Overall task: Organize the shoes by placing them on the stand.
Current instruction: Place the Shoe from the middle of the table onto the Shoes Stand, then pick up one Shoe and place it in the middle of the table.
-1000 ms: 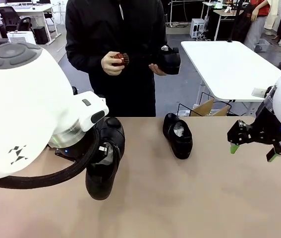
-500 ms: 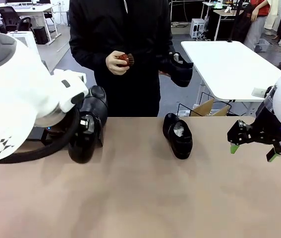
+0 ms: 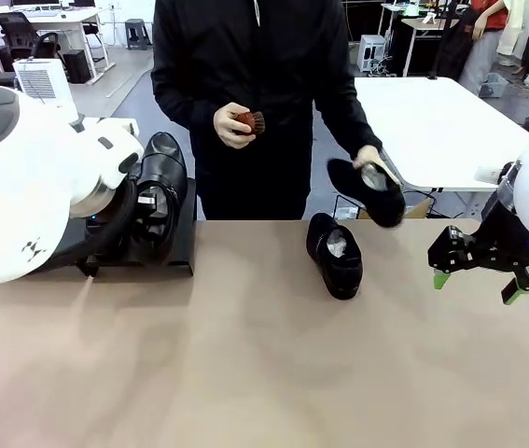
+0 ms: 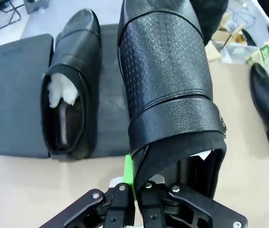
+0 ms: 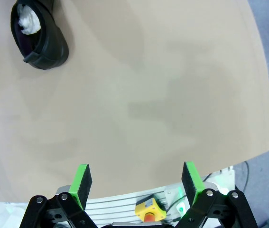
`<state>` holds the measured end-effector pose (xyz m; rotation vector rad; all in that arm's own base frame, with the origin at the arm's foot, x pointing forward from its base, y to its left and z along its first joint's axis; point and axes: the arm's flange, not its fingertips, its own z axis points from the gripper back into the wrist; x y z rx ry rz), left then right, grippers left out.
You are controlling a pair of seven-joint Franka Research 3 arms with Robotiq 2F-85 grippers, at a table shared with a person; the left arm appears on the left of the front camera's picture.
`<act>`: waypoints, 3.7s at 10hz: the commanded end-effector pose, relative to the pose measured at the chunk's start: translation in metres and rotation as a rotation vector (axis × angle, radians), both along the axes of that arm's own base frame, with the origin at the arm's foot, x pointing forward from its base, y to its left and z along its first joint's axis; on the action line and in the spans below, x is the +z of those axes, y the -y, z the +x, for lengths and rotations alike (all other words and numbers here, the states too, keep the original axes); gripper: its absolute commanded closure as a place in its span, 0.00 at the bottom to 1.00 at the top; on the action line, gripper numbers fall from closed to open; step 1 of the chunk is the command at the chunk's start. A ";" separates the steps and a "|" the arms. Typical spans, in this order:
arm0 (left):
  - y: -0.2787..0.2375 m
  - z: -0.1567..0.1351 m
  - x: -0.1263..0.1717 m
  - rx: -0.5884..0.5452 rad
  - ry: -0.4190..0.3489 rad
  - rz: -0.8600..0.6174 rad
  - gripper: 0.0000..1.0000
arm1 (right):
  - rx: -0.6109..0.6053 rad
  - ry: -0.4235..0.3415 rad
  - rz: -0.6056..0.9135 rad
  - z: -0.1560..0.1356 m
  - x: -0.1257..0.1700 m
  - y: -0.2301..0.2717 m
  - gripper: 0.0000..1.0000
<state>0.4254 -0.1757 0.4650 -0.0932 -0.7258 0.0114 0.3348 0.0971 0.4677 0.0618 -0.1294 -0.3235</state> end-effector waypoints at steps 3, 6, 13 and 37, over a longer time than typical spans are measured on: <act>0.023 0.037 -0.015 0.026 0.063 0.023 1.00 | 0.015 0.000 0.017 0.000 0.000 0.000 0.00; 0.024 0.054 -0.030 0.058 0.065 0.049 1.00 | 0.015 0.000 0.017 0.000 0.000 0.000 0.00; 0.031 0.076 -0.059 0.073 0.043 0.063 1.00 | 0.015 0.000 0.017 0.000 0.000 0.000 0.00; 0.030 0.077 -0.048 0.120 0.042 0.092 0.00 | 0.015 0.000 0.017 0.000 0.000 0.000 0.00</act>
